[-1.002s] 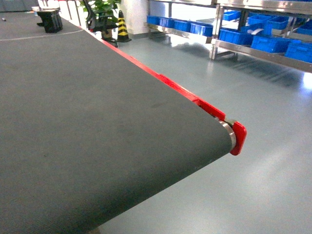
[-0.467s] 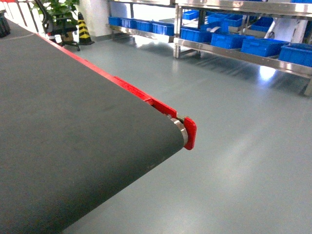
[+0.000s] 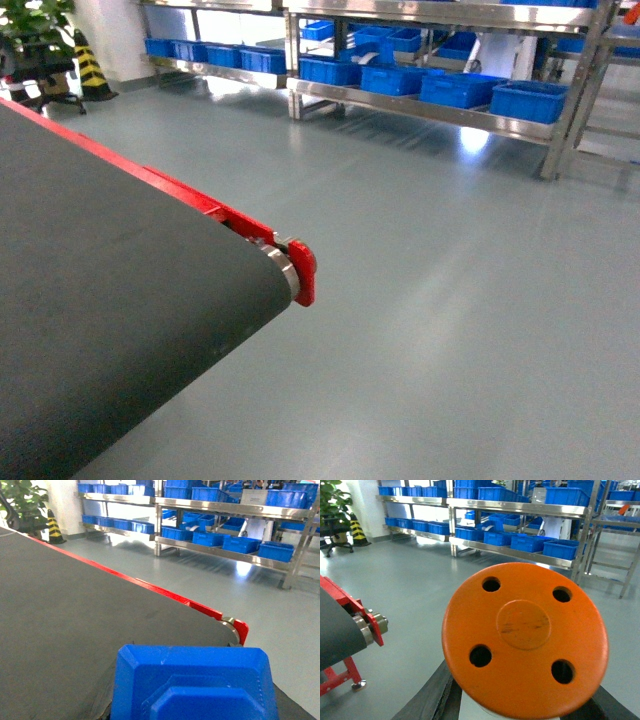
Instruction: Sort blue parts and orange caps into right shelf containers
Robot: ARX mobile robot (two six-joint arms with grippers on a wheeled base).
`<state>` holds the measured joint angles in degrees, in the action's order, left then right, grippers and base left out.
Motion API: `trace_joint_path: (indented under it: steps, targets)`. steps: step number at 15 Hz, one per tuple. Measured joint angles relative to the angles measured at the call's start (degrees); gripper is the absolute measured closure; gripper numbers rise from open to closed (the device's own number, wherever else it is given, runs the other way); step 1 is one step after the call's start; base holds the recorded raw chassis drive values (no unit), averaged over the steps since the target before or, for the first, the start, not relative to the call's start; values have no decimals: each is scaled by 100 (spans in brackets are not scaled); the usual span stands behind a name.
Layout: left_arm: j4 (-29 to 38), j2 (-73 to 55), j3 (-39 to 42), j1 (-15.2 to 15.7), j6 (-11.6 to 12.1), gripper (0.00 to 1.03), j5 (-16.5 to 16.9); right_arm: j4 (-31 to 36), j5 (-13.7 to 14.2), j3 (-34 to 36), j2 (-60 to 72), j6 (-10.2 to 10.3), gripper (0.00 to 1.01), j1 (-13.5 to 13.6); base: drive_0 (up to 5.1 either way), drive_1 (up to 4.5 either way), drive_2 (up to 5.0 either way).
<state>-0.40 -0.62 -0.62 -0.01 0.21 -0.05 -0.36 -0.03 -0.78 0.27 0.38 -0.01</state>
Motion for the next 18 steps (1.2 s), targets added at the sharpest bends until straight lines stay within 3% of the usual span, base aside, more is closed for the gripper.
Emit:
trace_joint_path:
  steps: [18]
  targets:
    - [0, 0, 0, 0, -2, 61, 2, 0, 0, 0, 0, 0, 58, 0, -159, -159, -159]
